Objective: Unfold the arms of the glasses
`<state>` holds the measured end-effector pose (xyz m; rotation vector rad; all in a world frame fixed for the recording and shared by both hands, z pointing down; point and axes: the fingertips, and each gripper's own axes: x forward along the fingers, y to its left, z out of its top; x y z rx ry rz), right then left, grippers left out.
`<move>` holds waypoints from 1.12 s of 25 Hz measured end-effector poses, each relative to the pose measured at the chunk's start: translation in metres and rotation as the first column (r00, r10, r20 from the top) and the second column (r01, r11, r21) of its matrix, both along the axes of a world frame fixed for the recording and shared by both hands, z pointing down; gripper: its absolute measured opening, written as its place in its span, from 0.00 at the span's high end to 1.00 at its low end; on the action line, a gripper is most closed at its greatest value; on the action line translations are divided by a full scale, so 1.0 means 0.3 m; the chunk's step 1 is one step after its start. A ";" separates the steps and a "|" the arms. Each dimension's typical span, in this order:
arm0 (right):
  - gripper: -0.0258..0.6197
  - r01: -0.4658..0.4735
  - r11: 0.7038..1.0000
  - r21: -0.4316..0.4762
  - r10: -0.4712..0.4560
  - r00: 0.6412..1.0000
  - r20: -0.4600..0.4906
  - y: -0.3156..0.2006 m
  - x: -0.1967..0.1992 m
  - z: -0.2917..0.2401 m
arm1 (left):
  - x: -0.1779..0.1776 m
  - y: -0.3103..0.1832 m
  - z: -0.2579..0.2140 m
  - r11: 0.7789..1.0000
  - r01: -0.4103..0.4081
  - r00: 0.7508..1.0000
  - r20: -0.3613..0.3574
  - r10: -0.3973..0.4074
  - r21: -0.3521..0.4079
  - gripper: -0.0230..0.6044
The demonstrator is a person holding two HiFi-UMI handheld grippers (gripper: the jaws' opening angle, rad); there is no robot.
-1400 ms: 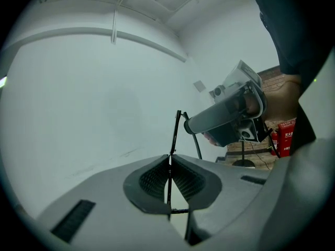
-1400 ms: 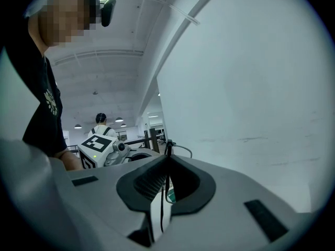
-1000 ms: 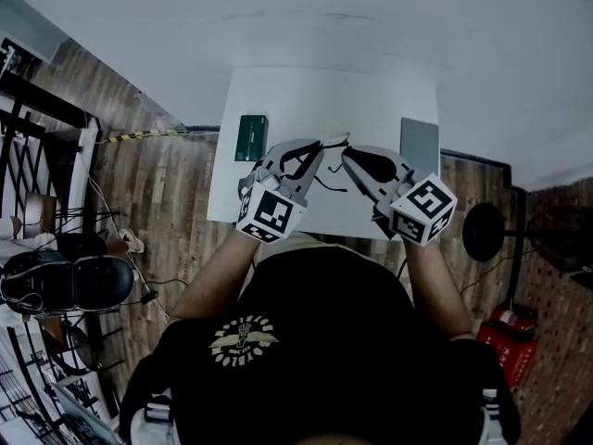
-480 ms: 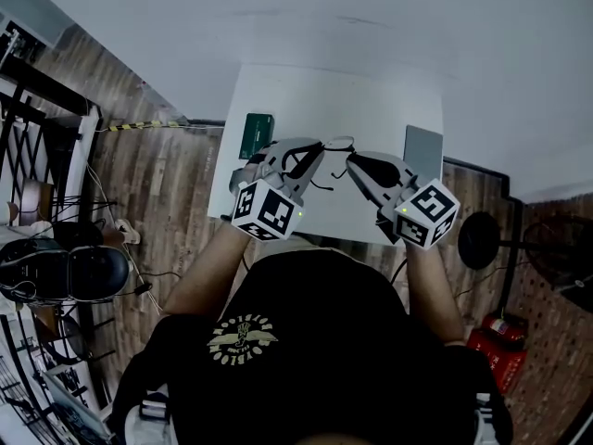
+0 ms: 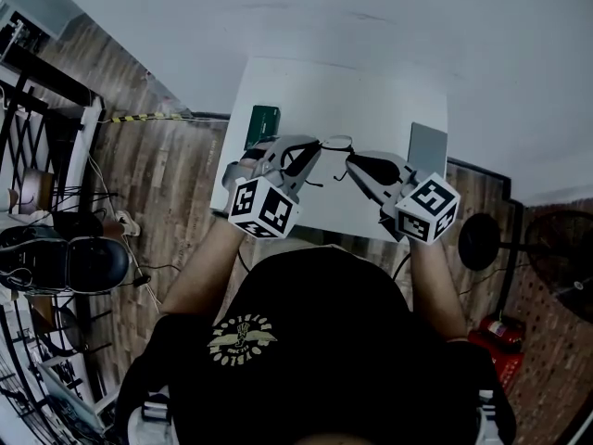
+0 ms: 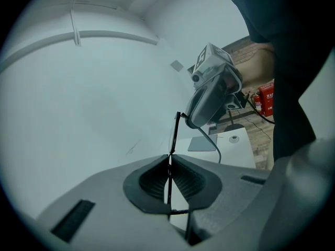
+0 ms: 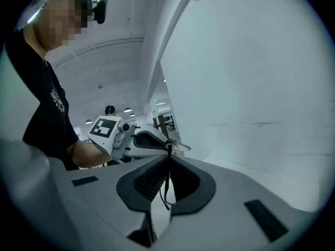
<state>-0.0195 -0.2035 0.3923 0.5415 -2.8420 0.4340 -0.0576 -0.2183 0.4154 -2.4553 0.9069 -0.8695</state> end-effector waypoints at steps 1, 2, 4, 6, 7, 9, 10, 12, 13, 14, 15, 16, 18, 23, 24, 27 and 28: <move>0.93 0.010 1.000 0.000 -0.010 1.000 -0.006 0.001 0.000 0.007 | -0.001 0.000 0.005 1.000 0.000 1.000 0.005 0.000 -0.001 0.93; 0.93 0.018 1.000 -0.002 -0.018 1.000 -0.013 0.003 0.000 0.013 | -0.002 0.000 0.009 1.000 0.000 1.000 0.012 0.000 -0.002 0.93; 0.93 0.028 1.000 -0.011 -0.029 0.999 -0.032 0.006 -0.001 0.021 | -0.003 0.003 0.017 1.000 0.000 1.000 0.031 0.000 -0.003 0.93; 0.93 0.042 0.999 -0.016 -0.043 0.998 -0.048 0.009 -0.001 0.029 | -0.005 0.005 0.020 1.000 0.000 0.999 0.052 0.000 0.001 0.93; 0.93 0.050 0.999 -0.016 -0.051 0.997 -0.054 0.011 0.000 0.034 | -0.006 0.006 0.020 1.000 -0.002 0.998 0.061 0.001 0.004 0.93; 0.93 0.062 0.998 -0.018 -0.064 0.996 -0.070 0.014 -0.002 0.042 | -0.012 0.007 0.022 1.000 -0.006 0.997 0.080 0.005 0.008 0.93; 0.93 0.066 0.998 -0.020 -0.068 0.994 -0.081 0.014 -0.005 0.045 | -0.014 0.006 0.023 1.000 -0.009 0.996 0.091 0.008 0.010 0.93; 0.93 0.073 0.997 -0.023 -0.075 0.992 -0.104 0.012 -0.008 0.049 | -0.018 0.002 0.024 1.000 -0.016 0.993 0.116 0.014 0.016 0.93; 0.93 0.075 0.997 -0.025 -0.077 0.991 -0.113 0.012 -0.007 0.050 | -0.018 0.000 0.024 1.000 -0.021 0.992 0.128 0.018 0.019 0.93; 0.93 0.076 0.997 -0.027 -0.079 0.990 -0.120 0.012 -0.005 0.051 | -0.016 -0.001 0.023 0.999 -0.027 0.990 0.139 0.024 0.022 0.93; 0.93 0.078 0.997 -0.029 -0.081 0.989 -0.125 0.012 -0.001 0.053 | -0.013 -0.002 0.024 0.999 -0.035 0.988 0.149 0.031 0.024 0.93; 0.93 0.080 0.996 -0.032 -0.083 0.988 -0.130 0.012 0.004 0.056 | -0.008 -0.002 0.026 0.999 -0.043 0.986 0.159 0.038 0.026 0.93; 0.93 0.083 0.996 -0.039 -0.088 0.986 -0.144 0.009 0.017 0.067 | 0.005 -0.002 0.036 0.998 -0.061 0.982 0.183 0.055 0.029 0.93; 0.92 0.098 0.992 -0.074 -0.109 0.978 -0.176 0.006 0.041 0.106 | 0.022 -0.005 0.066 0.995 -0.091 0.971 0.227 0.082 0.033 0.93; 0.92 0.103 0.991 -0.084 -0.117 0.976 -0.181 0.005 0.044 0.116 | 0.024 -0.007 0.075 0.995 -0.096 0.968 0.234 0.086 0.031 0.93; 0.92 0.114 0.988 -0.103 -0.133 0.972 -0.196 -0.004 0.049 0.137 | 0.027 -0.017 0.098 0.995 -0.097 0.969 0.232 0.091 0.014 0.93; 0.92 0.111 0.989 -0.101 -0.129 0.972 -0.196 -0.010 0.048 0.139 | 0.027 -0.023 0.102 0.996 -0.089 0.972 0.220 0.085 0.008 0.93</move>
